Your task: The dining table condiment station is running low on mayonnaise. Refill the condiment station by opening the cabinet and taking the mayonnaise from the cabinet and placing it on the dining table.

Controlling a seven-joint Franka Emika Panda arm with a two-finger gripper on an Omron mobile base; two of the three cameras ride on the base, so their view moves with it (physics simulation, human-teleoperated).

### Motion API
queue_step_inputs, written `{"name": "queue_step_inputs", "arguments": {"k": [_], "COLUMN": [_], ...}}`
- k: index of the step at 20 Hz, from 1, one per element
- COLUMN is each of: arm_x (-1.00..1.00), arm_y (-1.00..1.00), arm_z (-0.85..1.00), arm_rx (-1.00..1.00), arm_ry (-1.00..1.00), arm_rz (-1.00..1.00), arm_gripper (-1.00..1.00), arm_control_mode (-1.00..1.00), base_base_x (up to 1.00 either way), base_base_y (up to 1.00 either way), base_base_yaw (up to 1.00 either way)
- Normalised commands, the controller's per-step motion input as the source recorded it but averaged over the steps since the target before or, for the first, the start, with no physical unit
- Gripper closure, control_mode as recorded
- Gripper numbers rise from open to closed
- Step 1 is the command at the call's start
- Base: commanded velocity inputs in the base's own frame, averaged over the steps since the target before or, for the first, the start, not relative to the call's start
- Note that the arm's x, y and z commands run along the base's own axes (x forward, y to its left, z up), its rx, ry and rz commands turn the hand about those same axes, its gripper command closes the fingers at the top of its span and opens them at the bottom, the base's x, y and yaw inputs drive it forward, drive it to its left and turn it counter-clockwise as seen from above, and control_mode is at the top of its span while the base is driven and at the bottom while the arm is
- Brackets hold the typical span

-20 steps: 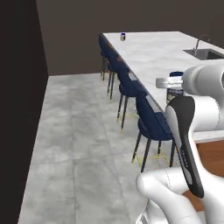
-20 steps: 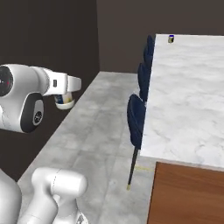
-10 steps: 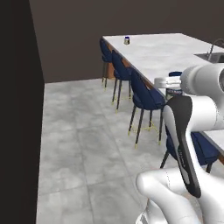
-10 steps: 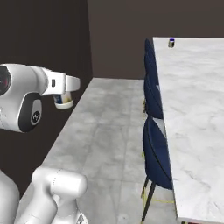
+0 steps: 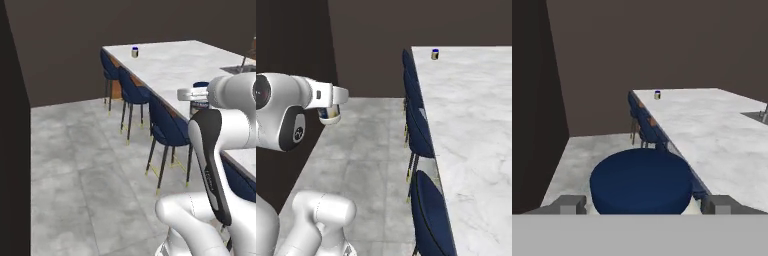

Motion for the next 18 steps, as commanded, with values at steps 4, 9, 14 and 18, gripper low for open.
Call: {"name": "queue_step_inputs", "arguments": {"k": [4, 9, 14, 18], "arm_x": [0.0, 0.0, 0.0, 0.0], "arm_y": [0.0, 0.0, 0.0, 0.0], "arm_z": [0.0, 0.0, 0.0, 0.0], "arm_rx": [0.0, 0.0, 0.0, 0.0], "arm_ry": [0.0, 0.0, 0.0, 0.0], "arm_rz": [0.0, 0.0, 0.0, 0.0], "arm_gripper": [1.0, 1.0, 1.0, 1.0], "arm_control_mode": [1.0, 1.0, 1.0, 1.0], "base_base_x": [0.95, 0.91, 0.81, 0.84], "base_base_y": [0.36, 0.45, 0.64, 0.59], "base_base_yaw": [-0.28, -0.3, -0.27, -0.28]}}
